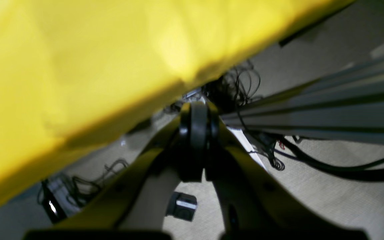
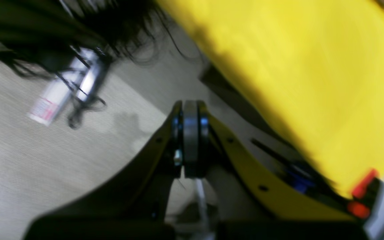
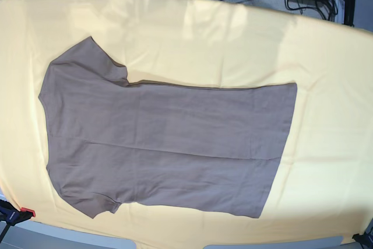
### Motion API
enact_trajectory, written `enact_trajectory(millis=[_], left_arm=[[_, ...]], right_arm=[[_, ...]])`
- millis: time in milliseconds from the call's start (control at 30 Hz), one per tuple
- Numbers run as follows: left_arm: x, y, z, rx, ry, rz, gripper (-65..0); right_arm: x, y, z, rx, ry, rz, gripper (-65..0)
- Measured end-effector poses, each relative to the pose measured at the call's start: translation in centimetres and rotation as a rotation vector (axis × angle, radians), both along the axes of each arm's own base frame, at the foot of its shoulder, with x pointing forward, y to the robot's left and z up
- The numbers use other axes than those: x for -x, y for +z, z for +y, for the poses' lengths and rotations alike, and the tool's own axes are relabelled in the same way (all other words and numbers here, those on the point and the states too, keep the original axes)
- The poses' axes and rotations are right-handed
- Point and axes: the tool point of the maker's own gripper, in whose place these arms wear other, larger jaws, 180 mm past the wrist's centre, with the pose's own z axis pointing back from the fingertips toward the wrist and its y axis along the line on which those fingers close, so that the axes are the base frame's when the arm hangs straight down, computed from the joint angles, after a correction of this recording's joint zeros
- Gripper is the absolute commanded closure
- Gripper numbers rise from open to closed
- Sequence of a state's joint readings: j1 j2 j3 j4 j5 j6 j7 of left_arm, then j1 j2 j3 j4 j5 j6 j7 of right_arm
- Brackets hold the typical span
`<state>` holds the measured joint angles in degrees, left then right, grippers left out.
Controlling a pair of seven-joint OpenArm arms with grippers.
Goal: Fold the T-shirt properly
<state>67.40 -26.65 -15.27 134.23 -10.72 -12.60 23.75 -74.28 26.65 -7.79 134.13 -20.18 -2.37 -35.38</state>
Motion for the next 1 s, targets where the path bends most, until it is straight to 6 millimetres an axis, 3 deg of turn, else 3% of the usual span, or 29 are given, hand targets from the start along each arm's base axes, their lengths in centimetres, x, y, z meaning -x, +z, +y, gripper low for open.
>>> enact_trajectory(millis=[67,167,300,500,667,700,767,833,900,1000], left_arm=[[-0.4,0.1,1.0,-0.036,-0.024,-0.011,0.0],[-3.0,1.0,2.4,-0.090,-0.057,-0.090,0.0],[-5.7,2.2,3.1,-0.141,-0.127,-0.175,0.0],[-9.6,4.7,1.8,-0.143,-0.350,-0.345,0.0],[-12.6,3.3,5.2,-0.222,-0.481,-0.346,-2.0],[-13.0,3.1,5.6,-0.213,-0.513,-0.341,-7.3],[-14.1,2.4,7.1,-0.232,-0.532,-0.325,-19.0],[-15.8,2.0,8.6,-0.284,-0.540,-0.326,-26.5],[-17.2,2.0,9.1,-0.323,-0.578,-0.351,-27.2],[-18.5,0.6,9.8,-0.381,-0.603,-0.351,-27.2]], right_arm=[[-1.3,0.7,-1.3,0.055,0.015,-0.061,0.0],[-2.4,0.9,-2.9,0.100,0.012,-0.078,0.0],[-7.4,2.7,-5.6,0.147,-0.002,-0.230,0.0],[-12.7,3.6,-2.3,-0.110,0.102,-0.293,0.0],[-15.8,5.0,-0.5,-0.199,0.195,-0.351,0.0],[-15.9,4.5,-0.5,-0.221,0.189,-0.337,-2.9],[-15.9,3.0,-1.0,-0.243,0.163,-0.296,-15.6],[-16.4,2.3,-1.4,-0.253,0.150,-0.287,-26.7],[-16.9,1.9,-1.9,-0.251,0.141,-0.286,-31.0],[-16.5,1.0,-2.3,-0.250,0.131,-0.259,-31.3]])
